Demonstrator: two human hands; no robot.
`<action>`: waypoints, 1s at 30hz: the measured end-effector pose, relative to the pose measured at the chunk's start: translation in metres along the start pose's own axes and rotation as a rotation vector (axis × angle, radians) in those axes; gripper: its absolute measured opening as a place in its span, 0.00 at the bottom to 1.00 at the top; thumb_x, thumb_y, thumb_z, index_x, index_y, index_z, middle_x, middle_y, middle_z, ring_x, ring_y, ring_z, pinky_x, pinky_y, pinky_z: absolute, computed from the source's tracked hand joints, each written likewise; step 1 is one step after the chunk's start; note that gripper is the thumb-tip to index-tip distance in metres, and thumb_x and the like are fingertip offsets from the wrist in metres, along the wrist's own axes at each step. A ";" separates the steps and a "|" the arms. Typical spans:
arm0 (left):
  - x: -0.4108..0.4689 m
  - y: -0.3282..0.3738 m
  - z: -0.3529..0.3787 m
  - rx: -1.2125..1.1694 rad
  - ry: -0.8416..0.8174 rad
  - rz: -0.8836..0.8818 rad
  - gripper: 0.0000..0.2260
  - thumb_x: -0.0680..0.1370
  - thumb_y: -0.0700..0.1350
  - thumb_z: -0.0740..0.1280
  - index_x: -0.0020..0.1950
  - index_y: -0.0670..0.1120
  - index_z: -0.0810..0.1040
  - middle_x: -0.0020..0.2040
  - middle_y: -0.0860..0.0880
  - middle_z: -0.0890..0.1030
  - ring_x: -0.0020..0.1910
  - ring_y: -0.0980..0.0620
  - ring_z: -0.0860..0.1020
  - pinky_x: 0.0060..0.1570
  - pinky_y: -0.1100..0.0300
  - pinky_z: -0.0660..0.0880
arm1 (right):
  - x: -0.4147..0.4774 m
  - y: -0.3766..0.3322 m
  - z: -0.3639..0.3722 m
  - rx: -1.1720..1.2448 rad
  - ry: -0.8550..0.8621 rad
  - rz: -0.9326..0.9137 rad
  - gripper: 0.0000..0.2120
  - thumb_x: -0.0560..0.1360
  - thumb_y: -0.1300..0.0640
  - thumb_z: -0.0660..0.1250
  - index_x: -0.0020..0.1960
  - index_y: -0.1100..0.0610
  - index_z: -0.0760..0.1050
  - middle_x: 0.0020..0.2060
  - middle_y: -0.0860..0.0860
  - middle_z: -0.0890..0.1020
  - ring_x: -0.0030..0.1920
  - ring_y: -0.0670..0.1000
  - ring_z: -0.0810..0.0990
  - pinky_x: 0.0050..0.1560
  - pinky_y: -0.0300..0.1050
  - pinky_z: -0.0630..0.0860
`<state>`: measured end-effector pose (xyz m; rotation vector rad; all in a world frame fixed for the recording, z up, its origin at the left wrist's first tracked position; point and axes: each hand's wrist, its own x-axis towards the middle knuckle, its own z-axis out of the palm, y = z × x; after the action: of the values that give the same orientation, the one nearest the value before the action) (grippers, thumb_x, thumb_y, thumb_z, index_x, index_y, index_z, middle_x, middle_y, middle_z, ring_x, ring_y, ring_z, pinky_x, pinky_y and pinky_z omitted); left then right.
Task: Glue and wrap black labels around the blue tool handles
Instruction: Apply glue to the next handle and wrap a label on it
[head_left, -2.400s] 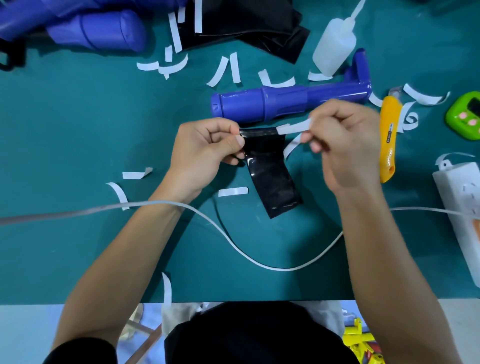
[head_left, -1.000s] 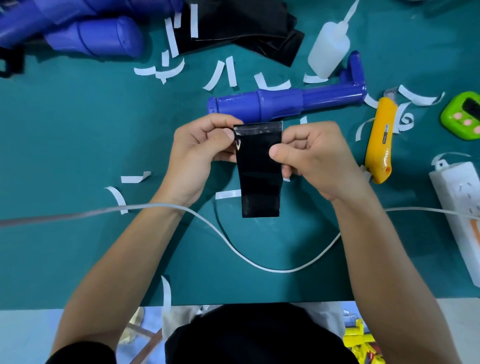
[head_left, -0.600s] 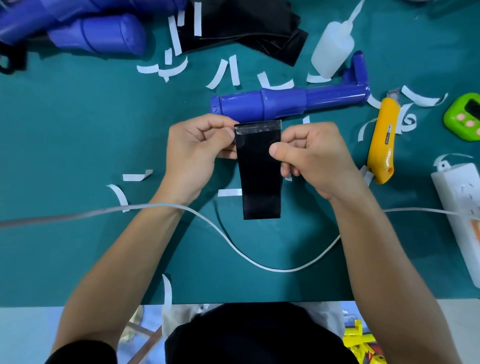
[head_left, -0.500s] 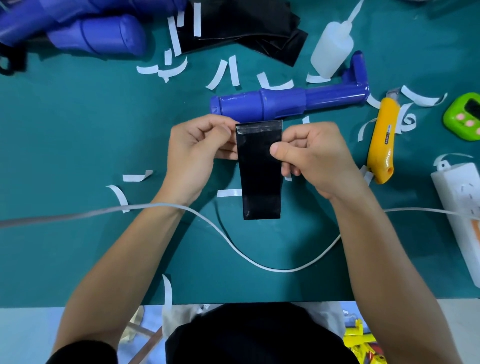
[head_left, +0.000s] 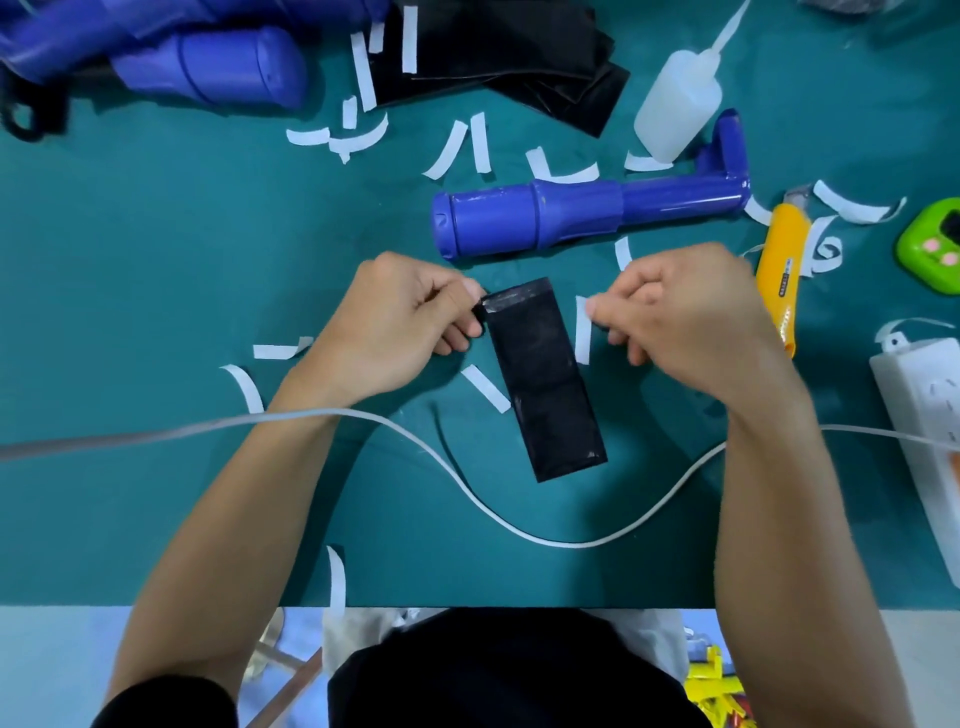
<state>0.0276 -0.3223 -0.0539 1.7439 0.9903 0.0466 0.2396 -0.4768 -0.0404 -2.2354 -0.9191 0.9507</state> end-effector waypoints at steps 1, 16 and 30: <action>-0.001 0.000 -0.005 0.090 0.059 0.036 0.16 0.84 0.56 0.65 0.42 0.50 0.85 0.35 0.55 0.86 0.32 0.55 0.85 0.41 0.52 0.84 | 0.001 0.000 -0.003 0.072 0.113 -0.026 0.10 0.73 0.46 0.73 0.36 0.50 0.82 0.28 0.45 0.84 0.23 0.44 0.77 0.26 0.34 0.71; 0.027 -0.010 0.006 0.200 0.322 0.249 0.29 0.75 0.57 0.70 0.76 0.50 0.73 0.67 0.59 0.74 0.68 0.54 0.73 0.71 0.61 0.64 | 0.080 -0.041 -0.013 -0.046 0.572 -0.079 0.17 0.78 0.58 0.64 0.66 0.59 0.72 0.47 0.49 0.76 0.55 0.59 0.76 0.61 0.51 0.74; 0.030 -0.019 0.012 0.123 0.344 0.355 0.26 0.68 0.40 0.77 0.63 0.52 0.74 0.59 0.60 0.75 0.58 0.63 0.73 0.61 0.72 0.65 | 0.024 -0.048 0.017 0.699 0.311 -0.353 0.15 0.69 0.72 0.71 0.48 0.54 0.75 0.37 0.41 0.78 0.38 0.45 0.74 0.37 0.41 0.70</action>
<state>0.0420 -0.3107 -0.0865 2.0516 0.9277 0.5379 0.2203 -0.4251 -0.0273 -1.5066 -0.6689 0.6079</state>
